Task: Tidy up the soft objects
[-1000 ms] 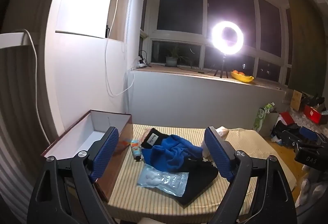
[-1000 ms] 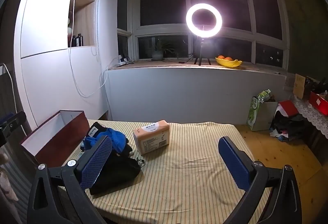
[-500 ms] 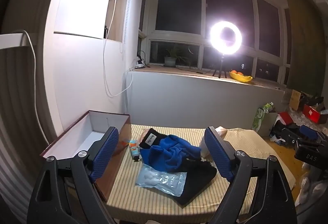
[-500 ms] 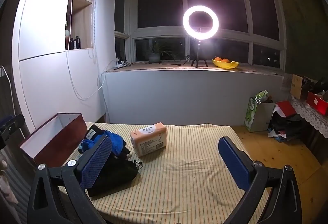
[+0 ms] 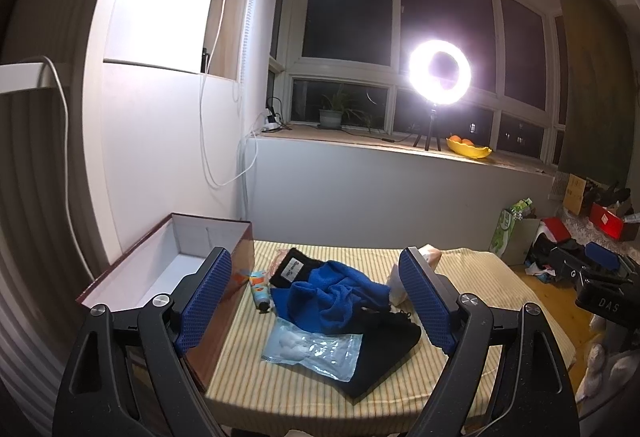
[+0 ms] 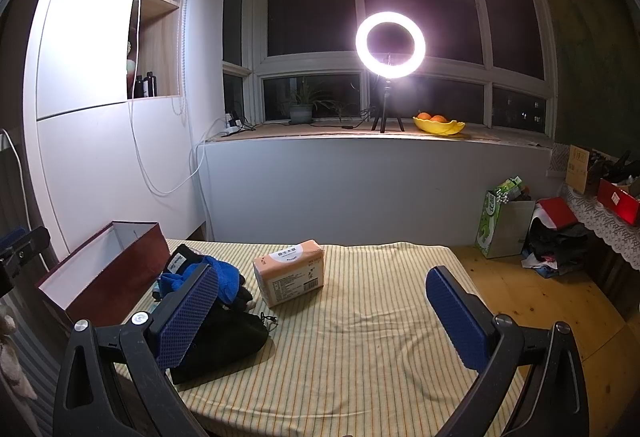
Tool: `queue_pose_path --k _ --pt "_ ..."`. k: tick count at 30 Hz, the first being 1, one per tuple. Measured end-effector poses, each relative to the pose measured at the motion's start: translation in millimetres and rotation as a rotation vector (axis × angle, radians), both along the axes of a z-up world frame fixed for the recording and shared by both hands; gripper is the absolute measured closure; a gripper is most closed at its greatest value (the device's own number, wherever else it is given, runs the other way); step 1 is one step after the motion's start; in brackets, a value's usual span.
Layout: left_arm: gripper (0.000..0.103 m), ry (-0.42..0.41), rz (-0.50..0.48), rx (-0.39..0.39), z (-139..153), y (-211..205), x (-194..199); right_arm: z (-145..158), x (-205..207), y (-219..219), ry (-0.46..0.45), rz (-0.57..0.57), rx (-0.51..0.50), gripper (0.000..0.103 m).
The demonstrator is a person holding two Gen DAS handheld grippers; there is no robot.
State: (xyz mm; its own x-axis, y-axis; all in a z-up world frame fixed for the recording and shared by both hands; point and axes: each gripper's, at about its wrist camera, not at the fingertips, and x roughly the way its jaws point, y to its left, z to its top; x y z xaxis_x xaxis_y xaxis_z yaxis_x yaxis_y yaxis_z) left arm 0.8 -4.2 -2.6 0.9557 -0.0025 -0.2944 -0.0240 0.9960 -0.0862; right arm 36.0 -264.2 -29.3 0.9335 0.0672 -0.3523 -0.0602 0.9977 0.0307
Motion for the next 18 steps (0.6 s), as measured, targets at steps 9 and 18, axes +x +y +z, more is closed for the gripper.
queue_pose_path --k 9,18 --pt "0.017 0.001 0.0 0.001 -1.1 -1.5 -0.3 2.4 -1.1 -1.0 -0.003 -0.005 -0.001 0.0" --pt "0.017 0.004 -0.005 0.001 -2.4 -3.1 0.5 3.2 -1.8 -1.7 -0.001 -0.006 -0.001 0.001"
